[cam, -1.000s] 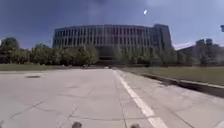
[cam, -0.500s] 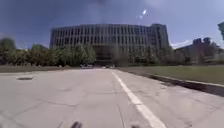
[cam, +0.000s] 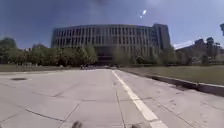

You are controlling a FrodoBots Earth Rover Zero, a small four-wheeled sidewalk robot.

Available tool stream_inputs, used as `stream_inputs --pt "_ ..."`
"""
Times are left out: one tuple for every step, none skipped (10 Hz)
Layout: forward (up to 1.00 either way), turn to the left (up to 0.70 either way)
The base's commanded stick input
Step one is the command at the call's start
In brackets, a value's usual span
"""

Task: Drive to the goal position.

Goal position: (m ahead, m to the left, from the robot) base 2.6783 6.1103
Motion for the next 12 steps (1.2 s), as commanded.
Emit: stream_inputs --pt "0.85 0.03" --pt "0.85 0.03" --pt "0.85 0.03" --pt "0.85 0.03" --pt "0.85 0.03" --pt "0.85 0.03" --pt "0.85 0.03" --pt "0.85 0.03" --pt "0.85 0.03" --pt "0.85 -0.25" --pt "0.85 -0.12" --pt "0.85 0.03"
